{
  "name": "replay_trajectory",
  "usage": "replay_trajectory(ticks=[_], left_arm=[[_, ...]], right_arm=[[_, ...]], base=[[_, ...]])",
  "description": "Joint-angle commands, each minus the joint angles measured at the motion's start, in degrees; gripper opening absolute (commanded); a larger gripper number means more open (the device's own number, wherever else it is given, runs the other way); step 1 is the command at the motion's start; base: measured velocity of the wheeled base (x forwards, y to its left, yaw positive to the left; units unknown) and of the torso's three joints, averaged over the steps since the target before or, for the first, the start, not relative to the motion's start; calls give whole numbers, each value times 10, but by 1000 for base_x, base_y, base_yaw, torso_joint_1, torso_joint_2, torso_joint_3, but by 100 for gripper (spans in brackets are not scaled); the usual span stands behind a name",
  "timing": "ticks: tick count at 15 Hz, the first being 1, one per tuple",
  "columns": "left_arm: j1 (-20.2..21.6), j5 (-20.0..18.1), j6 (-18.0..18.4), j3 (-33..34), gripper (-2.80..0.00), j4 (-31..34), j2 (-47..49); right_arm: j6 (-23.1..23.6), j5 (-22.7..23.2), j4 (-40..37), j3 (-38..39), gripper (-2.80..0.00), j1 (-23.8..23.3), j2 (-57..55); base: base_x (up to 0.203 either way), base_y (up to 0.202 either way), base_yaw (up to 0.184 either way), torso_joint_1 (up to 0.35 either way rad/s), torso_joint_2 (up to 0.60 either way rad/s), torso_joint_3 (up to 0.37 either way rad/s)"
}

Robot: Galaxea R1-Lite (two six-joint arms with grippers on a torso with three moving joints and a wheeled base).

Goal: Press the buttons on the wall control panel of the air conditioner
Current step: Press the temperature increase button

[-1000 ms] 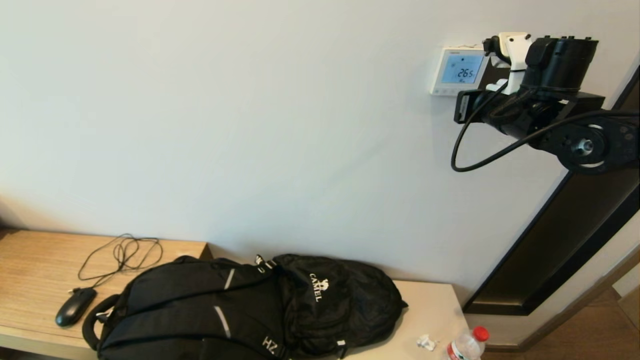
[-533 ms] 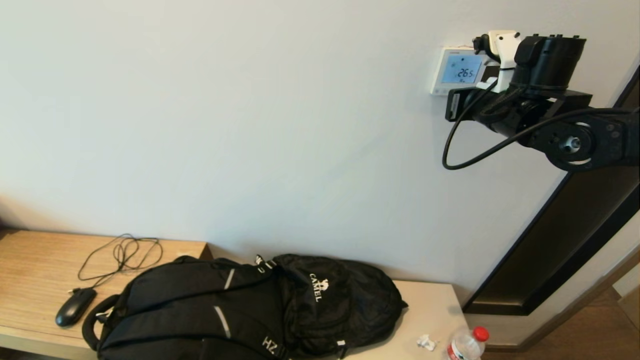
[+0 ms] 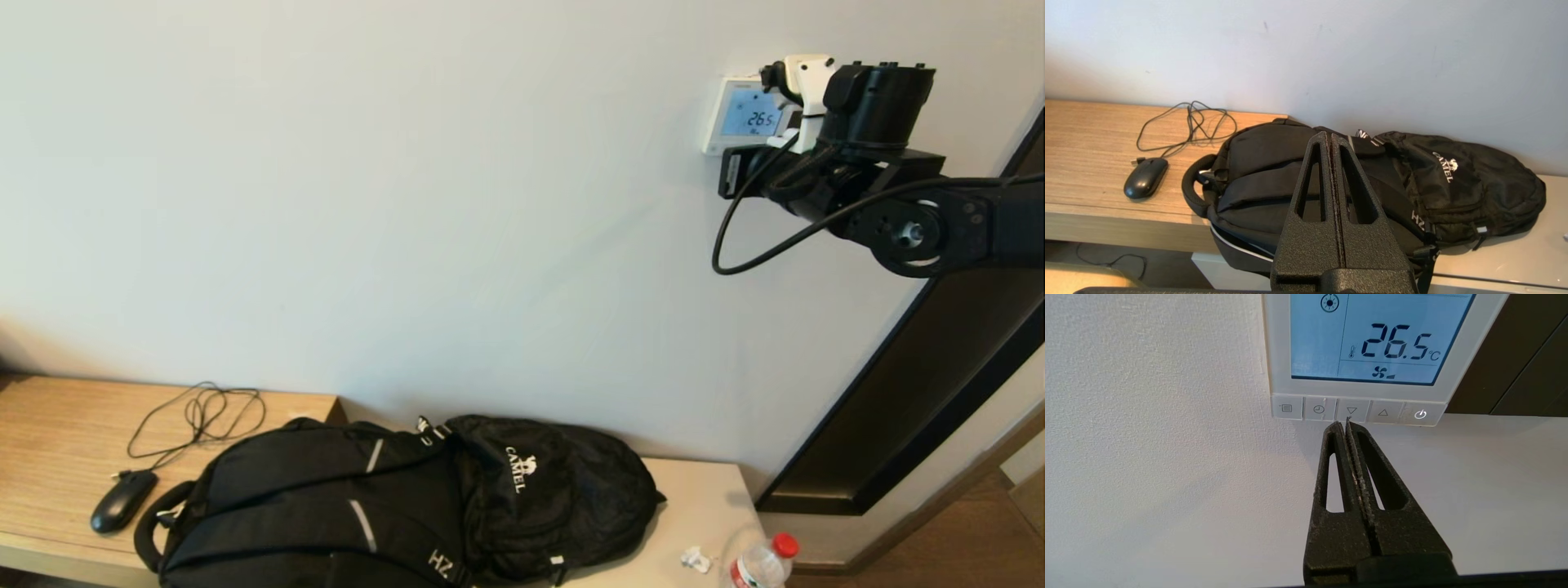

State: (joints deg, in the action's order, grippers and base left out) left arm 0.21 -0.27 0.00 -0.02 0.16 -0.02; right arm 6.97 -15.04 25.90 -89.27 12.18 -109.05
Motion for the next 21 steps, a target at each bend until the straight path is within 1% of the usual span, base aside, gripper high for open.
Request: replay_trajectory(ticks=[1,11,21], left_arm=[[0,0,0,-1,-280,0,-1],[1,0,0,0,-280,0,-1],[1,0,0,0,-280,0,-1]], right_arm=[[1,-1,2,-3,-280,0,-5],[0,-1,0,-33,-280,7,-25],[0,-1,1,-26,-280,4,-27]], base=[[0,0,0,0,0,0],[0,0,0,0,0,0],[0,0,0,0,0,0]])
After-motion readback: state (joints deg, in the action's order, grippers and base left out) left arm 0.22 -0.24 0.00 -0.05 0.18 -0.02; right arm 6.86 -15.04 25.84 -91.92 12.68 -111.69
